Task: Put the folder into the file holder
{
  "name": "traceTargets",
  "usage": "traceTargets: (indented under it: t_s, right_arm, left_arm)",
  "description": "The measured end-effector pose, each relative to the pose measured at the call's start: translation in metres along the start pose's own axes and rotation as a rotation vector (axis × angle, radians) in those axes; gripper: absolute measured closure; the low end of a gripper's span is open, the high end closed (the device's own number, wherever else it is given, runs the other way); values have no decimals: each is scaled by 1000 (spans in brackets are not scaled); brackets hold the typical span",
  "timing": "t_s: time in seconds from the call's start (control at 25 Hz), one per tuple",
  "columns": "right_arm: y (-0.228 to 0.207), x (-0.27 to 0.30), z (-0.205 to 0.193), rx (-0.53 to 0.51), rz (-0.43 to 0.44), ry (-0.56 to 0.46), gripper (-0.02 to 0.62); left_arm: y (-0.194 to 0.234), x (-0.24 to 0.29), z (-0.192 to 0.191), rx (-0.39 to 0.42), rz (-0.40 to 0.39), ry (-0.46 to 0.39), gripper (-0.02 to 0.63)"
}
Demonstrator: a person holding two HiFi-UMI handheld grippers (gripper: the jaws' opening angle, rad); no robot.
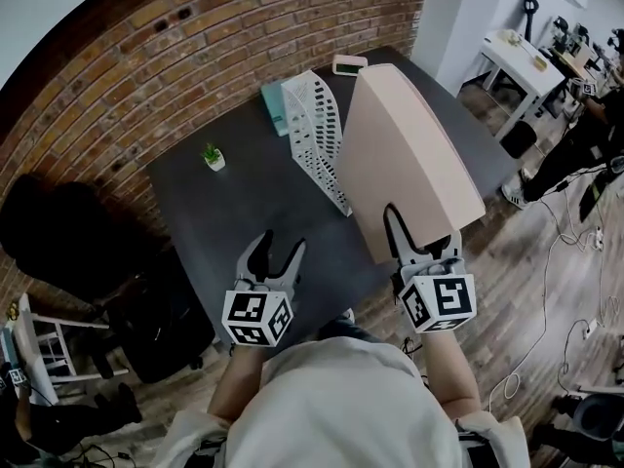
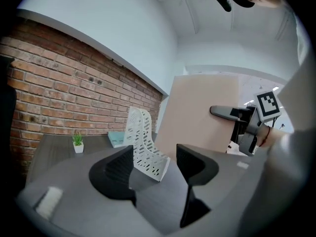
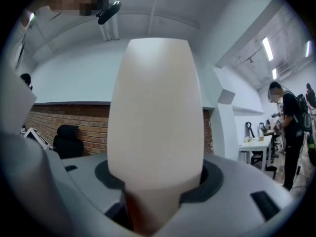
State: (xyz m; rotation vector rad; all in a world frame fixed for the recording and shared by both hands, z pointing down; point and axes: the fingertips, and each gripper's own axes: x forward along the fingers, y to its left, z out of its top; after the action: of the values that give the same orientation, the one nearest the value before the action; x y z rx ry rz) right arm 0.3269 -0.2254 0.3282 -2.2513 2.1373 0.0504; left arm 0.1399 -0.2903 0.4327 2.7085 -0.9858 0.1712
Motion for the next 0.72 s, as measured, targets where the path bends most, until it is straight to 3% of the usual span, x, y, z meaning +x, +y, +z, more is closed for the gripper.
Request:
traceTargets:
  t_s: [0.44,0.72]
  right_arm:
    - [-5,63,-9,-15,164,18,322]
    - [-4,79,-8,-39,223,27,322]
  left_arm:
    - [18,15,4,-23,155,-32,331]
    - [31,15,1,-41,228,-46,331]
